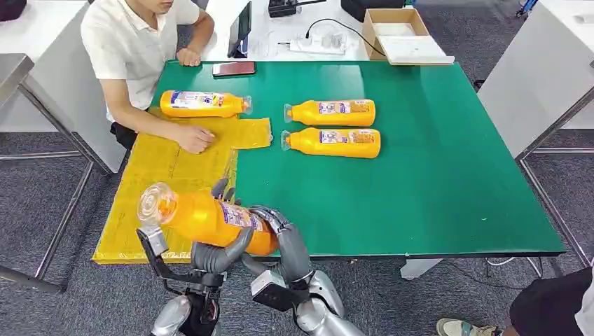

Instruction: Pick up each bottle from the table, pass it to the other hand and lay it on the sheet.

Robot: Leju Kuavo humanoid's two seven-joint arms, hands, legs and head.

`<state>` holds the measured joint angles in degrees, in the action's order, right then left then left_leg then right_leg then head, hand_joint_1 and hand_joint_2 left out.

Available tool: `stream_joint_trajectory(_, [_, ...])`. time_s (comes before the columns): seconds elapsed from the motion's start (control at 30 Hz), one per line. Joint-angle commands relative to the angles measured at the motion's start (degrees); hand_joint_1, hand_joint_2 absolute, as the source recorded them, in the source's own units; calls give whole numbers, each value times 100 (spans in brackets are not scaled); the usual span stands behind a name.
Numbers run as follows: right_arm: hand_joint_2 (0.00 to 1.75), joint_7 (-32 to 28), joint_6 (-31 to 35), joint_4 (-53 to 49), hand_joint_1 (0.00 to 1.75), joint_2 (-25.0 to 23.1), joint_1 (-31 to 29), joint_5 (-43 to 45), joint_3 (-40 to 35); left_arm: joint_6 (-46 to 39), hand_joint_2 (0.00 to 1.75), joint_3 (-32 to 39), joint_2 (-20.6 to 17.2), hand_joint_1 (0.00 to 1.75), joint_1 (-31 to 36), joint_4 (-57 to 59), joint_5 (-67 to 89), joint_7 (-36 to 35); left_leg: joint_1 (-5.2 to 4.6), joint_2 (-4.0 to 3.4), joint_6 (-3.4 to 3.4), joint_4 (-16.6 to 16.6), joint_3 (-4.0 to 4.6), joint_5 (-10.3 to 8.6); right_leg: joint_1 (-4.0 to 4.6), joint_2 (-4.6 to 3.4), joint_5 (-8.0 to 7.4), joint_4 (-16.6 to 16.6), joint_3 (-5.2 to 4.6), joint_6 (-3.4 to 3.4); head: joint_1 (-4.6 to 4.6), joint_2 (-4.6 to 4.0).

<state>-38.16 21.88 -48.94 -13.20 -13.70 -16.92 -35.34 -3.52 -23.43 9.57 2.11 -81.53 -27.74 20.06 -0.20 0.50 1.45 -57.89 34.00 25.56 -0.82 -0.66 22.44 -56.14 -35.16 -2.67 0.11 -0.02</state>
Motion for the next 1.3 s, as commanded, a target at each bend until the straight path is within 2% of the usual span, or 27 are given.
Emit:
stream_joint_trajectory(0.03, [175,-184,-286,638,115,24,7,123,-797,129,175,-18,75,175,283,-117,-142,119,10,12,-10,2,-22,8,11,22,11,5,29,11,-2,2])
stream_joint_trajectory(0.07, [175,-184,-356,703,19,17,-10,164,-806,166,175,-5,65,175,258,-171,-159,161,8,11,-7,1,-13,5,9,18,8,6,22,8,0,0])
stream_joint_trajectory(0.1, [175,-184,-493,680,0,38,-7,228,-855,279,175,18,53,175,204,-298,-206,264,7,8,-6,2,-10,3,7,14,6,5,17,6,0,2])
stream_joint_trajectory(0.13, [0,-184,-513,669,0,60,23,293,-849,366,175,49,41,175,166,-365,-265,297,9,8,-9,0,-19,8,11,18,11,5,28,10,0,2])
stream_joint_trajectory(0.23, [0,-184,-469,562,0,142,133,467,-787,390,175,216,3,175,80,-494,-202,395,7,6,-8,2,-14,7,8,14,10,4,21,8,0,0])
stream_joint_trajectory(0.37, [0,-184,-296,96,0,411,469,725,-426,123,175,778,-103,175,81,-217,-178,252,6,18,-9,11,-25,5,7,26,12,11,34,10,-4,0])
stream_joint_trajectory(0.47, [0,-184,-356,-11,0,522,505,756,-409,177,175,853,-190,175,80,-156,-208,245,5,13,-8,8,-18,3,6,21,9,9,26,9,0,2])
stream_joint_trajectory(0.53, [0,-184,-198,-210,0,516,668,937,36,-298,175,1135,-127,175,116,-68,47,185,4,13,-9,10,-19,2,6,20,7,11,27,9,0,2])
stream_joint_trajectory(0.63, [0,-184,62,-724,0,700,1067,999,660,-1418,175,1443,-363,175,159,194,1196,257,9,11,-16,11,-40,12,11,25,17,11,49,18,-2,2])
stream_joint_trajectory(0.87, [0,-184,51,-876,0,761,1158,1013,737,-1516,175,1504,-387,175,172,263,1310,268,1,7,-6,5,-10,4,1,14,7,4,16,7,0,0])
stream_joint_trajectory(0.9, [0,-184,286,-1113,0,703,1277,1034,922,-2157,175,1386,-480,175,228,394,2215,346,1,10,-5,5,-6,2,1,14,6,4,13,6,0,0])
stream_joint_trajectory(1.07, [0,-184,623,-2484,0,715,1740,1052,1492,-3533,175,1326,-688,175,554,1134,5147,225,2,21,-12,8,-21,6,3,29,16,2,30,13,0,2])
stream_joint_trajectory(1.17, [0,-184,776,-2900,0,543,1752,1072,1643,-3648,175,2144,-405,175,1024,1828,7756,-78,0,15,-11,5,-10,2,1,19,9,0,16,11,0,2])
stream_joint_trajectory(1.3, [0,-184,804,-2868,0,483,1704,1081,1655,-3648,175,2212,-394,175,1267,2178,8033,-185,2,17,-10,4,-6,-3,3,21,4,2,15,11,2,0])
